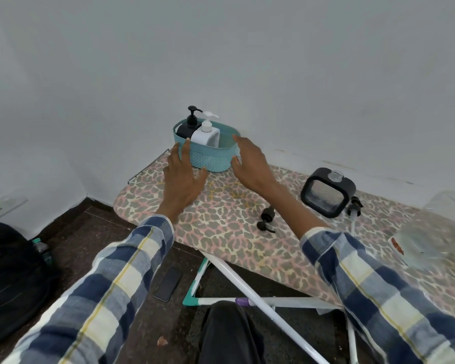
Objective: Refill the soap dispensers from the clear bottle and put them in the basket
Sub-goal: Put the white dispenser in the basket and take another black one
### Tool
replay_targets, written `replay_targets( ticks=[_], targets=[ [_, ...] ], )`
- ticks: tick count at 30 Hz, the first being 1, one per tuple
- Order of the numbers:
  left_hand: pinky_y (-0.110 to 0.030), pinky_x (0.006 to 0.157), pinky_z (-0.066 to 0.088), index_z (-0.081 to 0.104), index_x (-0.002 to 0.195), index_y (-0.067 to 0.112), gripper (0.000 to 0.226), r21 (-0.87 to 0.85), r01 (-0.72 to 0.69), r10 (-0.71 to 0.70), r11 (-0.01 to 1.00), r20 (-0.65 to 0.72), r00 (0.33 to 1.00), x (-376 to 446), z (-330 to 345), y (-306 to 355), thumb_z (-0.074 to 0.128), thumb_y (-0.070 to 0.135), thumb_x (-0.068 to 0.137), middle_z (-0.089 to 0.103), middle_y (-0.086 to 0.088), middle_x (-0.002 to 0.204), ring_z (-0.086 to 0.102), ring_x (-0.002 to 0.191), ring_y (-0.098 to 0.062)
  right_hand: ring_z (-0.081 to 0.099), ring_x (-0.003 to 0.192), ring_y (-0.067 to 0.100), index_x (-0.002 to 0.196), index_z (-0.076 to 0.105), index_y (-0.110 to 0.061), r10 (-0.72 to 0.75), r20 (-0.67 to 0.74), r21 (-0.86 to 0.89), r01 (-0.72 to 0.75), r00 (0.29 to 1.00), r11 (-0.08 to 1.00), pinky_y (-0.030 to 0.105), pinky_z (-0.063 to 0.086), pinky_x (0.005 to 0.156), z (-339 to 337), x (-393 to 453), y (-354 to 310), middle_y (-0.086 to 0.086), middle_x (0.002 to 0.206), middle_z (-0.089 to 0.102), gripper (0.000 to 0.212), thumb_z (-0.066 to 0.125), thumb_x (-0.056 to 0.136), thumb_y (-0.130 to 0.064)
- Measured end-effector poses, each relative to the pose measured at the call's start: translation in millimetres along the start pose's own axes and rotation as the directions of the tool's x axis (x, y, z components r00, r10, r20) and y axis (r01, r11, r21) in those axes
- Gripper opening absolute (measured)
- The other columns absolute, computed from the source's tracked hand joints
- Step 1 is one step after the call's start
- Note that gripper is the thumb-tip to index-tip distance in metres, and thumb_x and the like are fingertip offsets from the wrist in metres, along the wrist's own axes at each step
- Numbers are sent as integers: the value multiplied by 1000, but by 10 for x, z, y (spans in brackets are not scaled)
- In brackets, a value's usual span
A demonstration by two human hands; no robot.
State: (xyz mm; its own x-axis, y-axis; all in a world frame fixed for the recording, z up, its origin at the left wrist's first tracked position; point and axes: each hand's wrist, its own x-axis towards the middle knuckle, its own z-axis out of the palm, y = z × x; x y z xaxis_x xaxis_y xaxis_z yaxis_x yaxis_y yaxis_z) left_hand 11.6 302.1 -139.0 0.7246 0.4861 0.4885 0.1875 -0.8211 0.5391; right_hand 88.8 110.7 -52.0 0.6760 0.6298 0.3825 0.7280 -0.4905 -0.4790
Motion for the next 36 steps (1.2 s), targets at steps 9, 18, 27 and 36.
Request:
replay_targets(
  ticks=[9, 18, 27, 36],
  targets=[
    [-58, 102, 46, 46, 143, 10, 59, -67, -116, 118, 991, 25, 993, -457, 155, 875, 58, 39, 93, 48, -13, 142, 48, 128, -34, 56, 132, 27, 150, 49, -8, -47, -74, -7, 46, 996, 999, 44, 48, 111, -286, -828, 347, 10, 147, 52, 52, 55, 99, -4],
    [-40, 125, 27, 36, 161, 8, 77, -245, -166, 224, 955, 232, 947, -783, 536, 1839, 72, 35, 98, 41, -14, 162, 34, 152, -31, 58, 107, 14, 134, 58, -13, 14, -258, -4, -15, 966, 1000, 30, 47, 85, -805, -1674, 863, 2, 132, 56, 35, 50, 102, -2],
    [-51, 125, 31, 11, 171, 15, 125, -354, 17, 120, 935, 363, 924, -996, 970, 2601, 81, 69, 83, 20, -7, 176, 18, 163, -27, 59, 99, 14, 123, 61, -14, 125, -434, 7, -135, 892, 991, 31, 51, 78, -1162, -2312, 1317, 0, 119, 60, 26, 51, 102, -2],
    [-60, 122, 37, 12, 169, 7, 134, -383, 245, -143, 891, 275, 951, -1045, 1359, 2959, 89, 66, 76, 26, -16, 172, 25, 159, -38, 58, 96, 12, 119, 62, -13, 135, -530, 12, -152, 837, 988, 32, 52, 79, -1271, -2638, 1552, -1, 112, 61, 26, 52, 99, 0]
  ],
)
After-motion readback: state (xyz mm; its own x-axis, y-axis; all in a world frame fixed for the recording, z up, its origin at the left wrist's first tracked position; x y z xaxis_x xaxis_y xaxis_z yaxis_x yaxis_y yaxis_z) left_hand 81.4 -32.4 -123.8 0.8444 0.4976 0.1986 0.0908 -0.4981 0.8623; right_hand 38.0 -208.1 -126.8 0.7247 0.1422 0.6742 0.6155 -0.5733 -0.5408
